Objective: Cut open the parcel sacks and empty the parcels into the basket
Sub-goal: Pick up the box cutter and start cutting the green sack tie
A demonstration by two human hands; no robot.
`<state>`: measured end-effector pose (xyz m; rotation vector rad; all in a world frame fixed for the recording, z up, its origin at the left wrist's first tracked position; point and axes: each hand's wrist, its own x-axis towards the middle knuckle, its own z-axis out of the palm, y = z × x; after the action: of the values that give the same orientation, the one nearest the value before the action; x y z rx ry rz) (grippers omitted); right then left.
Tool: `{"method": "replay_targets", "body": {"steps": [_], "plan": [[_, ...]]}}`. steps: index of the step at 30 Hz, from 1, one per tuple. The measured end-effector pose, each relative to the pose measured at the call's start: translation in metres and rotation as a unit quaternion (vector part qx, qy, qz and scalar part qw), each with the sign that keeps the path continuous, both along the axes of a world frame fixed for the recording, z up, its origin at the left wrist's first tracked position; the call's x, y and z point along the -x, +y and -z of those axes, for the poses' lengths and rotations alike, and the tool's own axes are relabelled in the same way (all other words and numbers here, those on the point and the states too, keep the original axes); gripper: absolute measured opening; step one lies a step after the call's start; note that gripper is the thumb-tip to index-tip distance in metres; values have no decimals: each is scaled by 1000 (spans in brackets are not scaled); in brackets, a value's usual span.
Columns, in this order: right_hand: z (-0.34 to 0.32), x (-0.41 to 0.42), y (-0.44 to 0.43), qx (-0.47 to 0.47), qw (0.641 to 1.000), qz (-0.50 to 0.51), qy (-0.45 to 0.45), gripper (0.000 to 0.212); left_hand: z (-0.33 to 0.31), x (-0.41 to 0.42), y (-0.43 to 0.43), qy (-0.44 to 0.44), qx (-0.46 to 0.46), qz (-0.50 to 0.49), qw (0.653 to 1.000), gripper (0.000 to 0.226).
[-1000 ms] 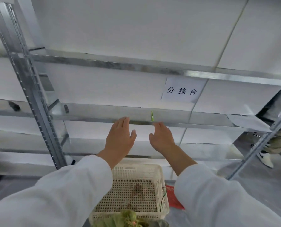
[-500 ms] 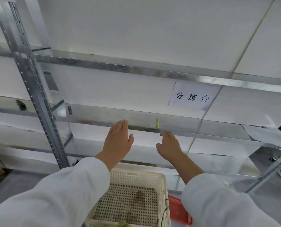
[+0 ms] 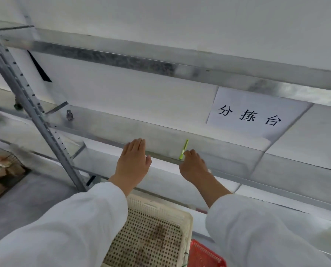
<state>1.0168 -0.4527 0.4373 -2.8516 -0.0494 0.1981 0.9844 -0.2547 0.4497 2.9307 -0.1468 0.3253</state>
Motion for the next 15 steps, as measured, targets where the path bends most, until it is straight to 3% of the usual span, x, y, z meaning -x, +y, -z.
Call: {"method": "replay_targets", "body": {"steps": [5, 9, 15], "plan": [[36, -63, -8, -26, 999, -24, 37, 42, 20, -38, -25, -16, 3, -6, 1000, 57], [65, -92, -16, -7, 995, -85, 48, 46, 29, -45, -29, 2, 85, -11, 996, 54], [87, -117, -14, -9, 998, -67, -19, 26, 43, -42, -5, 24, 66, -41, 997, 54]]}}
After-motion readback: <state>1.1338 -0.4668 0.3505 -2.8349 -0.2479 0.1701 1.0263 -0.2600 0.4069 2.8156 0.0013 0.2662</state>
